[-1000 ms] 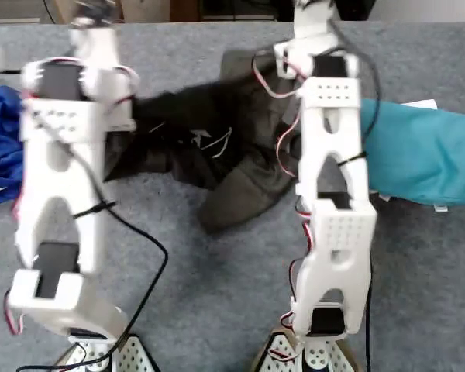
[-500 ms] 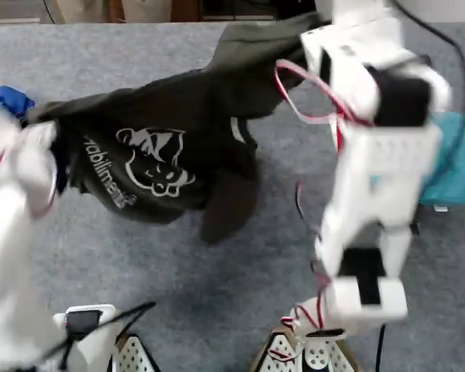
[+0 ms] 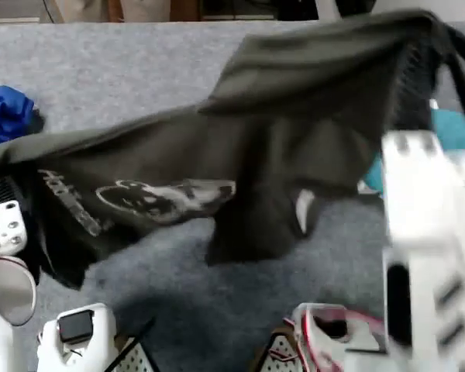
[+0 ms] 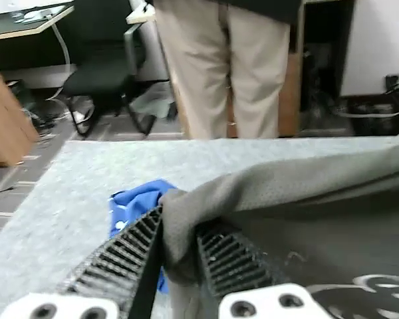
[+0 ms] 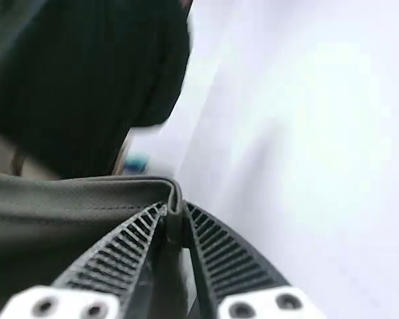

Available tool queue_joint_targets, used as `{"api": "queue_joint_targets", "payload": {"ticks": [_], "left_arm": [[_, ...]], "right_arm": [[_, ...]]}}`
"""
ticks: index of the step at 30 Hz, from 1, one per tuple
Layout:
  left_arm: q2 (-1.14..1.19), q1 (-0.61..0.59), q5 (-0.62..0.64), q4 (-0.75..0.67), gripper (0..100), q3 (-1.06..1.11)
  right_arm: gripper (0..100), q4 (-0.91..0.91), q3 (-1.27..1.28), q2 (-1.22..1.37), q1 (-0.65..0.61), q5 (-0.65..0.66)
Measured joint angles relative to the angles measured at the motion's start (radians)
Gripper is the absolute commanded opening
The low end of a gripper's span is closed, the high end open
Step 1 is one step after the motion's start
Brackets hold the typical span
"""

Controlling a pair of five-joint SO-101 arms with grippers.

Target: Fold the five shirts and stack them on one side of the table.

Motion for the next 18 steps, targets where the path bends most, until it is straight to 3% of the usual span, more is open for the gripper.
{"api": "queue_joint_targets", "payload": {"ticks": [9,15,18], "left_arm": [[-0.140,0.026,-0.014,0.000,2,0.117],[-0.141,0.032,-0.014,-0.011,2,0.292],[-0.141,0.032,-0.014,-0.120,2,0.454]], "right_arm": [[0.2,-0.181,0.037,-0.064,0.011,-0.028],[0.2,-0.305,0.311,-0.008,-0.009,-0.054],[0.2,-0.396,0.517,0.064,-0.032,-0.011]]}}
